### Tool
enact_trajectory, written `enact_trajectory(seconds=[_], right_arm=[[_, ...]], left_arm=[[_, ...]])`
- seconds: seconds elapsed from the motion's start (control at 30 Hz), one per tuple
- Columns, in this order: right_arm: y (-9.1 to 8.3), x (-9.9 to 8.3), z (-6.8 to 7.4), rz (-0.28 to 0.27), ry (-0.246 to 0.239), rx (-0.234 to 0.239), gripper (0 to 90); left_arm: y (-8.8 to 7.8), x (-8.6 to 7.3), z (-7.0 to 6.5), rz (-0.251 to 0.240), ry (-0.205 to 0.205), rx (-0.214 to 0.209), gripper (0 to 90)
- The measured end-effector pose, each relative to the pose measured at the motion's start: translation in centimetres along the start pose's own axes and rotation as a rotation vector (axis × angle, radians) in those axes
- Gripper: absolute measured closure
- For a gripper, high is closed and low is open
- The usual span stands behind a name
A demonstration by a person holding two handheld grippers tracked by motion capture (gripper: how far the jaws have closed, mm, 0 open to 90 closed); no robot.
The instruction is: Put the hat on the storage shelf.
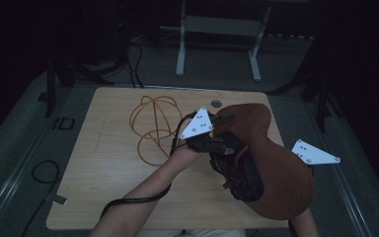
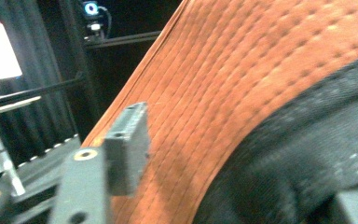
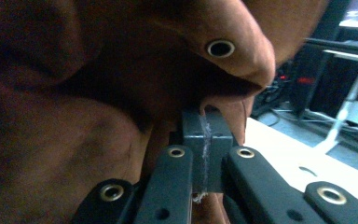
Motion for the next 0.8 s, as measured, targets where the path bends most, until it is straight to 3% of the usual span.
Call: enact_trajectory(seconds=[0.1,0.13,0.2,0.27,0.3,0.37,0.43,0.47,0.6,0.63,0.8], right_arm=[[-0.4,0.3,-0.2,-0.006,0.026,-0.029,90.0],[-0.5,0.3,-0.5,-0.004,-0.001,-0.032,90.0],[-0.6,0.4,-0.8,-0.006,0.005,-0.047,90.0],[-0.7,0.6,-0.8,-0.005,0.025,-0.067,90.0],[-0.8,0.6,-1.1,-0.004,0.003,-0.073,90.0],[-0.8,0.7,-1.2,-0.004,0.006,-0.084,90.0],[-1.0,0.9,-1.3,-0.017,0.044,-0.096,90.0],[-1.0,1.0,-1.7,-0.019,0.026,-0.114,90.0],[-1.1,1.6,-2.3,-0.037,0.034,-0.142,90.0],[-1.0,1.7,-2.4,-0.04,0.033,-0.149,90.0],[-0.2,2.6,-2.8,-0.044,0.036,-0.176,90.0]], left_arm=[[-0.7,0.2,-0.1,0.007,-0.024,0.016,34.1],[-0.8,0.2,-0.1,0.017,-0.02,0.019,32.6],[-1.2,0.4,-0.4,0.047,-0.003,0.047,31.2],[-1.6,0.6,-0.6,0.064,-0.014,0.047,29.8],[-1.9,0.7,-0.8,0.07,-0.009,0.059,29.8],[-2.1,0.9,-0.9,0.082,-0.006,0.072,28.4],[-2.8,1.4,-1.3,0.104,-0.016,0.085,26.0],[-3.1,1.5,-1.4,0.106,-0.018,0.084,24.7],[-4.7,2.1,-2.1,0.156,-0.019,0.114,18.6],[-5.2,2.1,-2.2,0.164,-0.024,0.099,18.1],[-7.8,1.7,-2.6,0.175,-0.045,0.131,14.9]])
Point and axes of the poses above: each handheld gripper's, and its own axes: y roughly forward along the jaws, x roughly out of its top, z roughly to its left, the point moved 1 cm from there along y, roughly forward along the jaws, and after that the axes turned 15 degrees about -x, right-handed, at the moved point
